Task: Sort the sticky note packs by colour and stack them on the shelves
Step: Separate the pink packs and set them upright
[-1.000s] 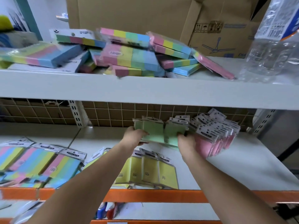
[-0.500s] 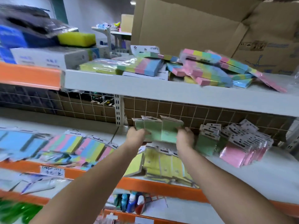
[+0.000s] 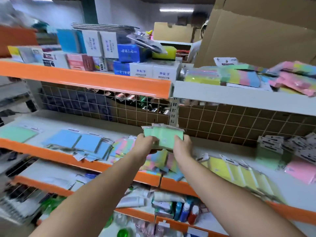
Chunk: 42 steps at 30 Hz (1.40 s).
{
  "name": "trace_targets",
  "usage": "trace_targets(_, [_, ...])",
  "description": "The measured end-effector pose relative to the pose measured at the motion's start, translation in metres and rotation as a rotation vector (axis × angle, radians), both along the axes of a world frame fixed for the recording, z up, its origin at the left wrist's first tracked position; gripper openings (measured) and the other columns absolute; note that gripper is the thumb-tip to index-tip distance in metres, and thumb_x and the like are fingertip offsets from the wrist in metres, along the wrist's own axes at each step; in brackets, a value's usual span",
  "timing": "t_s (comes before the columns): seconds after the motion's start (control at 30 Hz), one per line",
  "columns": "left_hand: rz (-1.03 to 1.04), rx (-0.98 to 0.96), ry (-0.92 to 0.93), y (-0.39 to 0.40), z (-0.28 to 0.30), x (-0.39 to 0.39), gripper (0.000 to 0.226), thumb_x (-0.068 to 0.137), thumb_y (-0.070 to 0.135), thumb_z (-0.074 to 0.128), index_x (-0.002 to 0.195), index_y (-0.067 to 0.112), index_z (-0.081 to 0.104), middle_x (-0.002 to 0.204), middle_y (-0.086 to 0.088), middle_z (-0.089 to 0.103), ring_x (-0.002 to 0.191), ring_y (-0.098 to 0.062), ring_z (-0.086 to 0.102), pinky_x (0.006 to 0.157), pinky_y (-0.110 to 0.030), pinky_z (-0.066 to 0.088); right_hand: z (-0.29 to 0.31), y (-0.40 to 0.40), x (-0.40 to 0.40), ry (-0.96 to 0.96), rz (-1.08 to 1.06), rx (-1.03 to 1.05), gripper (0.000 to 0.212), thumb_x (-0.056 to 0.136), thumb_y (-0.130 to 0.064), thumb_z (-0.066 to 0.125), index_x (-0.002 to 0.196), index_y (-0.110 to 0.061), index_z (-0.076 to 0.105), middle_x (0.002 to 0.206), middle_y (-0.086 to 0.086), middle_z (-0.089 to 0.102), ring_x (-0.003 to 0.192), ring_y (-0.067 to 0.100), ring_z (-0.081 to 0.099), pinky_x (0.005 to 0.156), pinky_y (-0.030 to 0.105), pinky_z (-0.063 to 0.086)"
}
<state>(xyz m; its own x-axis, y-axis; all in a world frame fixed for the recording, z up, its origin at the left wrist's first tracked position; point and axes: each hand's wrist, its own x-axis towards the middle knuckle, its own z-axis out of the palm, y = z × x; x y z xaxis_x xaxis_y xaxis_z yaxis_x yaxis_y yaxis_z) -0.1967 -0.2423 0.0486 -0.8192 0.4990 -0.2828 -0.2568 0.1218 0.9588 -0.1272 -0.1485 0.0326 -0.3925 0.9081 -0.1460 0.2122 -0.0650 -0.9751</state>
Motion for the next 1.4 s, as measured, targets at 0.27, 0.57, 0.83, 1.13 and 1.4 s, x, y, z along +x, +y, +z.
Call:
trace_targets(0.27, [0.040, 0.018, -0.032, -0.074, -0.002, -0.052, 0.015, 0.086, 0.001, 0.058, 0.087, 0.010, 0.046, 0.090, -0.012, 0.058, 0.061, -0.024, 0.062, 0.063, -0.030, 0.051, -0.003, -0.072, -0.059, -0.020, 0.002, 0.033, 0.035, 0.097, -0.015, 0.045, 0.131, -0.006, 0.050, 0.123, 0.014, 0.059, 0.082, 0.021, 0.048, 0.059, 0.027, 0.030])
trace_targets(0.57, [0.082, 0.028, -0.031, -0.135, -0.005, -0.111, 0.017, 0.084, 0.005, 0.064, 0.087, 0.015, 0.050, 0.083, -0.005, 0.063, 0.063, -0.017, 0.065, 0.071, -0.028, 0.053, -0.012, -0.129, -0.134, -0.073, 0.038, 0.050, 0.036, 0.096, -0.016, 0.044, 0.130, -0.008, 0.050, 0.120, 0.018, 0.061, 0.106, 0.035, 0.056, 0.081, 0.035, 0.043])
trace_targets(0.83, [0.086, 0.015, 0.011, -0.165, -0.012, -0.177, 0.024, 0.084, 0.010, 0.063, 0.105, 0.010, 0.051, 0.097, -0.009, 0.068, 0.073, -0.024, 0.069, 0.072, -0.031, 0.053, -0.019, -0.163, -0.199, -0.066, 0.036, 0.107, 0.031, 0.096, -0.018, 0.042, 0.125, -0.010, 0.051, 0.107, 0.010, 0.061, 0.094, 0.030, 0.055, 0.074, 0.031, 0.038])
trace_targets(1.13, [0.176, -0.010, -0.014, -0.197, -0.017, -0.255, 0.031, 0.082, 0.007, 0.066, 0.110, 0.007, 0.052, 0.091, -0.013, 0.069, 0.061, -0.022, 0.066, 0.069, -0.030, 0.050, -0.025, -0.198, -0.277, -0.042, 0.116, 0.091, 0.032, 0.098, -0.017, 0.041, 0.127, -0.005, 0.047, 0.114, 0.016, 0.061, 0.094, 0.031, 0.054, 0.081, 0.035, 0.042])
trace_targets(1.4, [0.240, 0.017, -0.006, -0.240, -0.025, -0.318, 0.056, 0.080, 0.006, 0.068, 0.129, 0.008, 0.041, 0.099, -0.013, 0.065, 0.067, -0.022, 0.063, 0.066, -0.030, 0.050, -0.025, -0.240, -0.338, -0.058, 0.182, 0.061, 0.032, 0.098, -0.019, 0.040, 0.126, -0.005, 0.045, 0.108, 0.016, 0.058, 0.086, 0.029, 0.054, 0.073, 0.038, 0.046])
